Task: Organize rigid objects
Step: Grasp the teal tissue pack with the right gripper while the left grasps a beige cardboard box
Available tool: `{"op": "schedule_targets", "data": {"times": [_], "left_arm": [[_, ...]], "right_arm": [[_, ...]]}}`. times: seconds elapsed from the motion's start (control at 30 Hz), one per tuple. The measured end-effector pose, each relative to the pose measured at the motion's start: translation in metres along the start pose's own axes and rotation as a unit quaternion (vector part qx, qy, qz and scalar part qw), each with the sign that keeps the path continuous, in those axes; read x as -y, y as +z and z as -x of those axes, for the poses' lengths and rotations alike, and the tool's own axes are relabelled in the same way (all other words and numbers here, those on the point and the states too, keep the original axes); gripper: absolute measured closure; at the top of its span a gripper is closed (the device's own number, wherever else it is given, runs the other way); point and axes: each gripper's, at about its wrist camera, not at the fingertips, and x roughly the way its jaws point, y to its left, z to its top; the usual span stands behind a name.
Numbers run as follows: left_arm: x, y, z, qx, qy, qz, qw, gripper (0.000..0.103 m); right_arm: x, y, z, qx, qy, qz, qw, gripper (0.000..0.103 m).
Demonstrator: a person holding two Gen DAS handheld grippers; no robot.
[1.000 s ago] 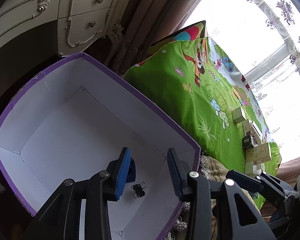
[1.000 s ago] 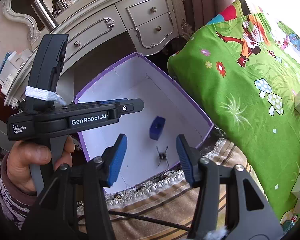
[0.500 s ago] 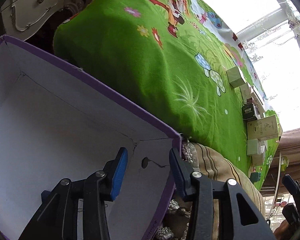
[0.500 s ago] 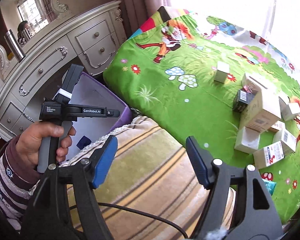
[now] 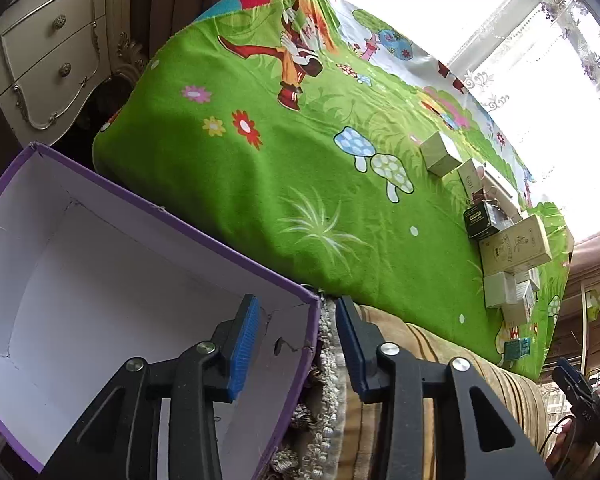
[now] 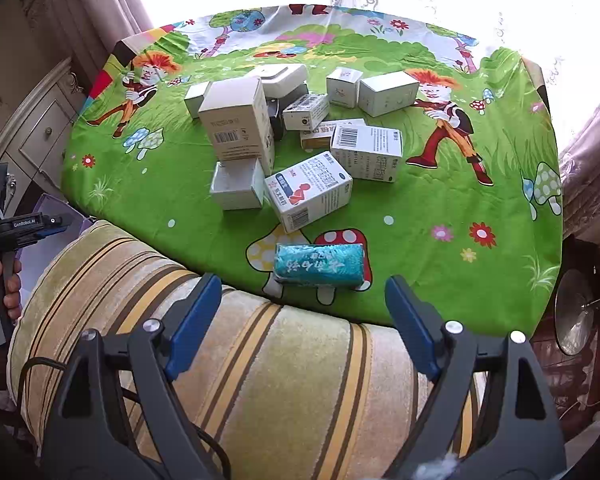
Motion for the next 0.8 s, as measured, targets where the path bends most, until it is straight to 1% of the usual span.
{"op": "schedule_targets", "data": {"times": [0.03,0.1,0.17,0.2,0.23,0.33,0.43,0.57,0.7,0.8], "left_arm": [[0.008,0.001,0.004,0.009,-0.007,-0.001,0.9999,0.052],[0.026,0.001,0.012,0.032,-0.018,-0.015,0.9992,0.049],[0.047,-0.001,0.016,0.047,-0.027,-0.044,0.9975,0.046],[0.059,-0.002,0.016,0.049,-0.032,-0.064,0.9963,0.04],[0.071,-0.003,0.015,0.048,-0.037,-0.084,0.9946,0.037],[0.106,-0.007,0.008,0.031,-0.053,-0.123,0.9905,0.036],[0.133,-0.012,-0.004,0.007,-0.071,-0.135,0.9882,0.035],[0.162,-0.02,-0.011,-0.007,-0.088,-0.158,0.9834,0.035],[0.185,-0.021,-0.013,0.001,-0.09,-0.174,0.9806,0.034],[0.201,-0.017,-0.016,0.011,-0.082,-0.171,0.9817,0.023]], "right_arm": [[0.004,-0.001,-0.002,-0.002,-0.006,-0.003,1.0,0.017],[0.009,-0.004,-0.006,-0.007,-0.016,-0.003,1.0,0.017],[0.006,-0.006,-0.013,-0.018,-0.01,0.006,1.0,0.015],[0.004,-0.006,-0.017,-0.025,-0.008,0.01,1.0,0.015],[0.003,-0.005,-0.02,-0.029,-0.005,0.013,0.999,0.015],[0.0,-0.002,-0.029,-0.039,0.0,0.014,0.999,0.014],[-0.003,0.003,-0.038,-0.046,-0.005,0.019,0.999,0.013],[-0.006,0.007,-0.056,-0.066,-0.007,0.03,0.997,0.013],[-0.002,0.01,-0.066,-0.072,-0.01,0.025,0.997,0.013],[0.002,0.013,-0.071,-0.071,-0.012,0.017,0.997,0.013]]}}
